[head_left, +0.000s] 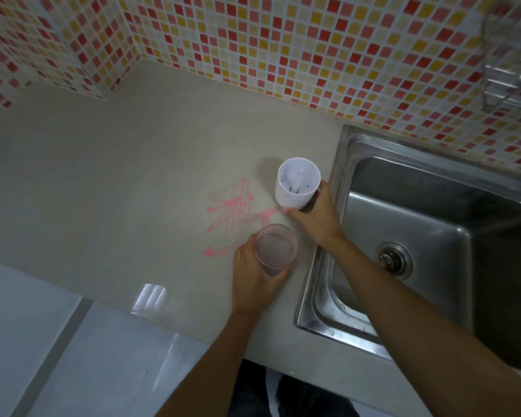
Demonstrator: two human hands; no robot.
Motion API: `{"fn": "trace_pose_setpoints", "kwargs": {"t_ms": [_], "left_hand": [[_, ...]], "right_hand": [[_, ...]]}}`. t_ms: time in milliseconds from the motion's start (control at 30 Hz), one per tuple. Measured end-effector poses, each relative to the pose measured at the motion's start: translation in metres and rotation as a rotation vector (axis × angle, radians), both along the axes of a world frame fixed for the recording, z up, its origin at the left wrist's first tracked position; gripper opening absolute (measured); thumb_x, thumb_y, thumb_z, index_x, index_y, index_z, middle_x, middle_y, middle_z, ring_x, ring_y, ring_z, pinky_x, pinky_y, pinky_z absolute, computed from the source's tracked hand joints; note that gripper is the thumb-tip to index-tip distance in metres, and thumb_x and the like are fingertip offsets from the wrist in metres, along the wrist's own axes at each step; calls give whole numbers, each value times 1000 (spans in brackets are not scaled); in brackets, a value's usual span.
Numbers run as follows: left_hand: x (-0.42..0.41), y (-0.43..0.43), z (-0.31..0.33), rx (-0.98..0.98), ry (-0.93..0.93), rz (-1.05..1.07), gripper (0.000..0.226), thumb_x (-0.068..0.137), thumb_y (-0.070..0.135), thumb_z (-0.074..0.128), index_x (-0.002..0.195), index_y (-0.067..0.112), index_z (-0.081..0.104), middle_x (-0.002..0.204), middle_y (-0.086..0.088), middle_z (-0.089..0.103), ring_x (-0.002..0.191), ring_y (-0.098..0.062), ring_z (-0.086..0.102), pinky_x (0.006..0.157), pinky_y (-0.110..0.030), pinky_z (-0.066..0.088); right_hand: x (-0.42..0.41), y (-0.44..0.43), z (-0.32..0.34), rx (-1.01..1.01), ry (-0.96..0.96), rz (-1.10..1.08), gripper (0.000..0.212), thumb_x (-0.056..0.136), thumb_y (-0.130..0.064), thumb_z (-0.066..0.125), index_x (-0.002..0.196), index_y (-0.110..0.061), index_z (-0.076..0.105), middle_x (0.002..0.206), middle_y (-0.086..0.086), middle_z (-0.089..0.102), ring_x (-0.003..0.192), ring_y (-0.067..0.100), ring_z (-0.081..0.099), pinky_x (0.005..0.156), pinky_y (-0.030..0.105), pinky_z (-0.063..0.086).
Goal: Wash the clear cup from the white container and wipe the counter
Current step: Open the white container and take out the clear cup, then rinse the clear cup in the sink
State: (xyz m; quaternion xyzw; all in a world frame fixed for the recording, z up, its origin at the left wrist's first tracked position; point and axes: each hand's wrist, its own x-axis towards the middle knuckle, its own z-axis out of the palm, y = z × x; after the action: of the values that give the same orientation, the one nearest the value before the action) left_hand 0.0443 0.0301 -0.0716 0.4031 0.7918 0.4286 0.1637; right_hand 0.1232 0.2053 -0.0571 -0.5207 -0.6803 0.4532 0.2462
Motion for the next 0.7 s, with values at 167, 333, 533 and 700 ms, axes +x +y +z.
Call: {"fn": "trace_pose_setpoints", "kwargs": {"t_ms": [167, 333, 533, 700], "left_hand": [[0, 0, -2, -10, -11, 9, 84, 60, 53, 77, 129, 26, 35, 121, -2, 54, 109, -14, 46, 95, -23, 35], [-1, -1, 1, -2, -41, -5, 87, 60, 53, 82, 131, 26, 38, 124, 8, 50, 113, -13, 47, 97, -24, 35], [-1, -3, 3, -21, -91, 5, 89, 60, 49, 84, 133, 23, 39, 126, -1, 53, 117, -21, 49, 100, -30, 40], [0, -3, 3, 9, -102, -10, 86, 60, 41, 87, 131, 22, 42, 125, -2, 54, 116, -22, 49, 101, -36, 41]], "right_hand": [[-7, 5, 2, 0, -37, -11, 85, 62, -27, 88, 132, -17, 40, 124, -2, 57, 113, 18, 57, 90, 30, 47], [14, -14, 9, 36, -45, 17, 89, 72, -29, 81, 144, -20, 30, 144, 1, 46, 129, 15, 45, 105, 32, 38], [98, -94, 1, 88, -350, -29, 72, 91, -44, 56, 151, -22, 20, 155, 3, 30, 140, 24, 29, 112, 41, 28], [170, -137, -19, 108, -569, -15, 67, 96, -50, 41, 151, -17, 20, 157, 4, 26, 144, 19, 23, 116, 36, 22]]}}
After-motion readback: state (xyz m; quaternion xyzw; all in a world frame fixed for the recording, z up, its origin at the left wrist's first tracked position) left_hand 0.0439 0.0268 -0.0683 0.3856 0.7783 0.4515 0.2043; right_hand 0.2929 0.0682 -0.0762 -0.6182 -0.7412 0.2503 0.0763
